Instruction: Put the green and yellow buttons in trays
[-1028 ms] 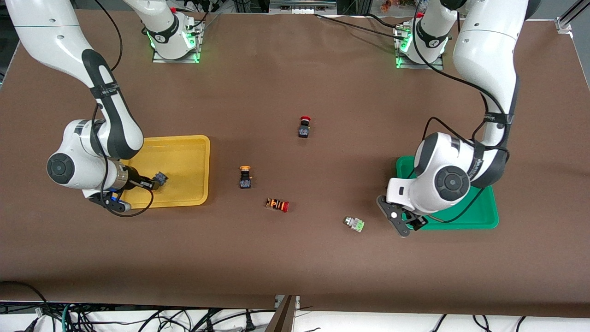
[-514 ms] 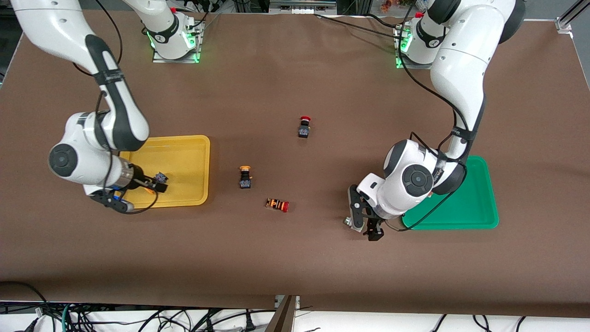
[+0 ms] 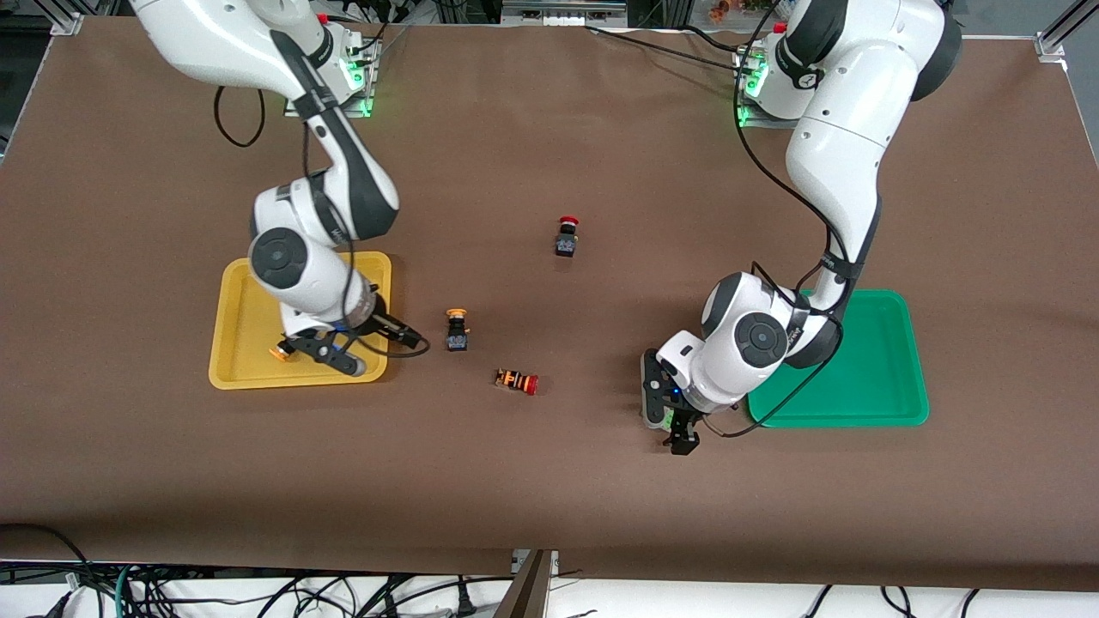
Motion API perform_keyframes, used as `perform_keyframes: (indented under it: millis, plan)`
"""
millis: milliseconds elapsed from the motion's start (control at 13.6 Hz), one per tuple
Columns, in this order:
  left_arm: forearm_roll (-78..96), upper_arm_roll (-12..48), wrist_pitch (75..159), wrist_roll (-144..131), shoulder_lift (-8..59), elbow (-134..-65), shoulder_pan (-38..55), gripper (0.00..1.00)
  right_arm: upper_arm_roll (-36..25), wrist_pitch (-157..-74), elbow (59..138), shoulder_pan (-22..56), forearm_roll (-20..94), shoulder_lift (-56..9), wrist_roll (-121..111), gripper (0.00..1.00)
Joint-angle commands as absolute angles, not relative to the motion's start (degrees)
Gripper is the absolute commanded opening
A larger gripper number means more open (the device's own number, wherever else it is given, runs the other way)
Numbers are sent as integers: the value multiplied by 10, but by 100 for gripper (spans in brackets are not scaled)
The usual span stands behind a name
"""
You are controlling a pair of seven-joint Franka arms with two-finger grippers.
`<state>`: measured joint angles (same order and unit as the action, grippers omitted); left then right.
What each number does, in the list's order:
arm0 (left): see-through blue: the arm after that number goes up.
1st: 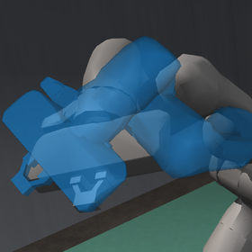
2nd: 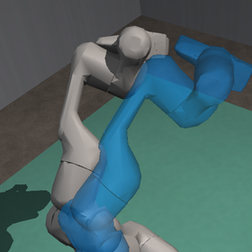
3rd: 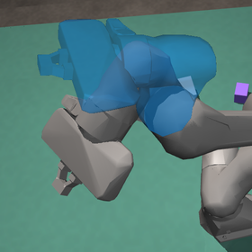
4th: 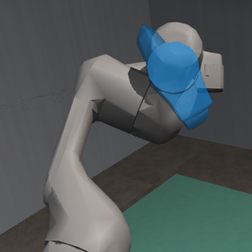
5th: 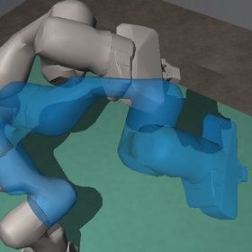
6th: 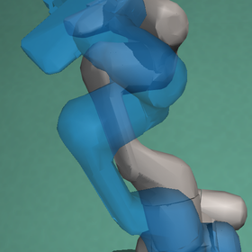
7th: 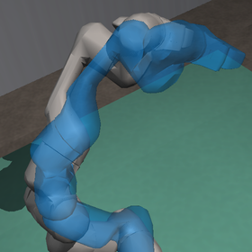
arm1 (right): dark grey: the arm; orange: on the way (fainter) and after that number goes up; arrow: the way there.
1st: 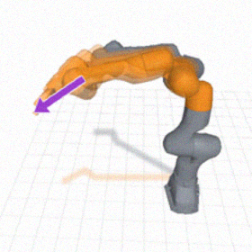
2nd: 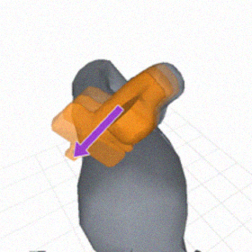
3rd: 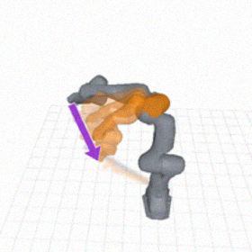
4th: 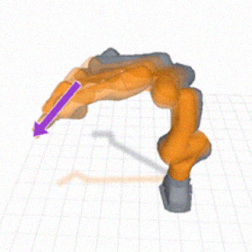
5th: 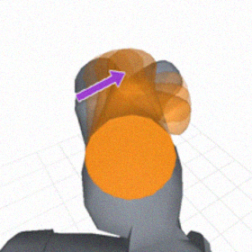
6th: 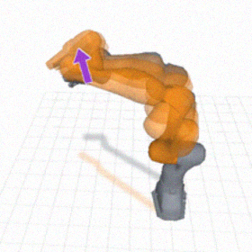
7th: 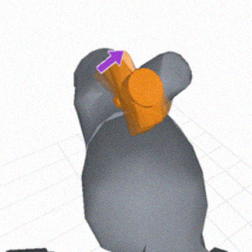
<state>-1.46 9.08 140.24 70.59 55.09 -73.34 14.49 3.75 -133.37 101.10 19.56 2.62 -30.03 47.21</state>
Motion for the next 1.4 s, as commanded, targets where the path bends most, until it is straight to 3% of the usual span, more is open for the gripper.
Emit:
perform_keyframes:
  millis: [0,147,220,294,367,441,588,734,955,1102,1175,1322]
  plan:
    - [-17,92,1414,719,557,-737,145,100,32,-1381,1011,219,8,-328,499,92]
    - [-17,92,1423,719,561,-737,146,96,30,-1414,1013,235,8,-344,501,92]
    - [-17,92,1424,717,561,-737,146,84,30,-1430,1014,243,8,-355,501,92]
    - [-17,92,1424,718,561,-737,146,63,29,-1445,1014,252,8,-364,503,92]
    - [-17,92,1424,717,560,-737,146,36,28,-1458,1014,258,8,-371,512,92]
    - [-17,92,1424,715,560,-737,146,18,28,-1470,1014,264,7,-375,517,92]
    - [-11,92,1423,713,559,-737,142,6,27,-1485,1015,269,7,-384,517,92]
    - [-9,93,1412,713,550,-737,133,4,22,-1501,1020,274,-4,-394,517,87]
    - [15,94,1319,694,505,-734,113,4,19,-1506,1026,274,-14,-399,516,37]
    - [34,94,1249,686,473,-733,86,4,19,-1506,1026,276,-14,-403,514,12]
    - [42,94,1211,680,459,-732,64,4,19,-1506,1026,276,-14,-403,512,4]
    - [61,93,1131,678,436,-732,18,4,18,-1503,1021,274,-14,-398,501,0]
